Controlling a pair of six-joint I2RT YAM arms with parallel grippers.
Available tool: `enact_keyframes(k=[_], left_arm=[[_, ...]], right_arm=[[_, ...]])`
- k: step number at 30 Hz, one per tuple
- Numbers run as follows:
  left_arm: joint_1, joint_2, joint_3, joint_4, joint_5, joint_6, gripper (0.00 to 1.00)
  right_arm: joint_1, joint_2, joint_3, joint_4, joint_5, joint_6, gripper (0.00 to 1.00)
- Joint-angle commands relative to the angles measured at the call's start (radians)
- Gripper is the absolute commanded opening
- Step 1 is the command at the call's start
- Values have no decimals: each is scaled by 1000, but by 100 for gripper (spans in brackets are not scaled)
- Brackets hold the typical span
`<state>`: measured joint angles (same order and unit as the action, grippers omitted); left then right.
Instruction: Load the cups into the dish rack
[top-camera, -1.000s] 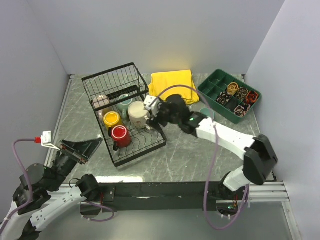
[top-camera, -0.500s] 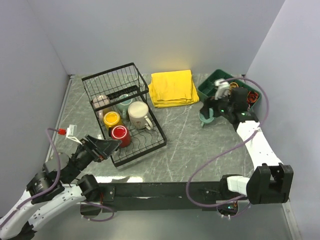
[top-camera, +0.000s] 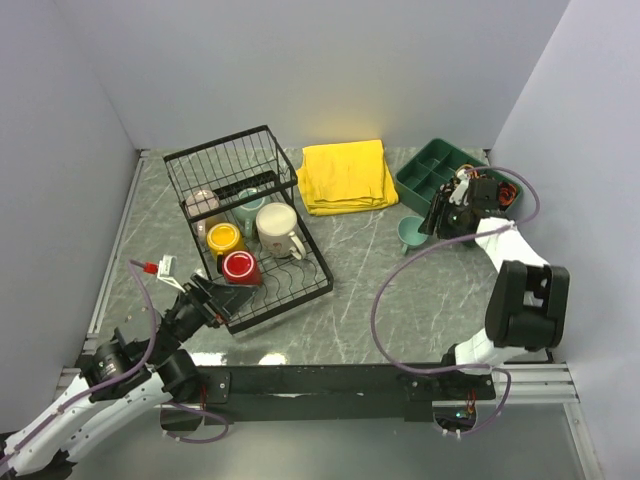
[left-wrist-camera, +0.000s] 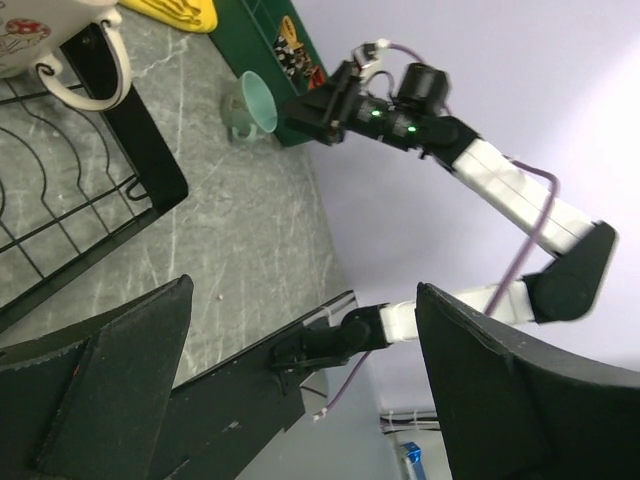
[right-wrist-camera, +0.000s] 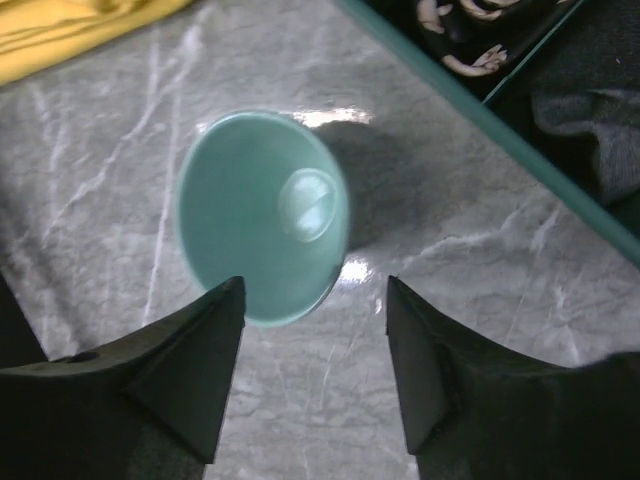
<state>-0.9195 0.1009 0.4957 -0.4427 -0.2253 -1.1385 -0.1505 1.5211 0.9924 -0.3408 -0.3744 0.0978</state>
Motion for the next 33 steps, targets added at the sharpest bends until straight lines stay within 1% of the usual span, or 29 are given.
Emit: enact_keyframes(k=[1,5,6,8,9,12,14,17,18,20,21,23,24,26,27,28,29,30,31,32,33], left_arm=[[2,-24,9,55,7,-24,98],[1,-21,12,44,1,-23,100],[2,-20,9,47,1,-24,100],[1,-15,6,62,1,-23,99],[1,-10,1,67,3,-24,99],[2,3,-3,90,10,-23,99],[2,14,-5,108,20,-23,99],[1,31,-9,127,37,-21,99],[2,34,-9,145,41,-21,99],[2,46,-9,162,50,-20,99],[1,49,-11,180,59,-20,99],[2,52,-14,206,70,-24,99],[1,54,-20,225,87,-27,97],[1,63,-32,304,109,-27,96],[2,69,-45,341,122,-27,96],[2,80,-51,408,148,-27,96],[1,114,-57,455,165,-24,96],[2,137,-62,502,184,-21,96],[1,196,-62,540,216,-18,96],[1,230,-59,629,248,-11,96],[1,268,-45,669,274,-7,96]], right_arm=[[2,77,80,3,43,28,63],[2,134,103,26,32,28,55],[2,145,109,25,25,31,51],[3,177,115,25,16,36,49],[2,186,117,25,8,37,46],[3,217,126,25,0,39,41],[3,234,129,25,-12,42,41],[3,257,144,14,-37,45,30],[3,258,144,13,-44,43,21],[5,249,143,11,-64,37,9],[3,240,141,13,-73,34,1],[3,199,134,6,-108,20,0],[3,180,132,2,-130,14,0],[3,111,138,-19,-196,-24,0],[2,85,143,-29,-296,-42,0],[2,36,149,-38,-351,-64,0],[2,15,173,-78,-415,-134,0],[2,-7,187,-101,-581,-168,0],[0,-37,202,-119,-647,-194,0],[2,-50,230,-131,-720,-194,0],[3,-62,241,-123,-821,-176,0]])
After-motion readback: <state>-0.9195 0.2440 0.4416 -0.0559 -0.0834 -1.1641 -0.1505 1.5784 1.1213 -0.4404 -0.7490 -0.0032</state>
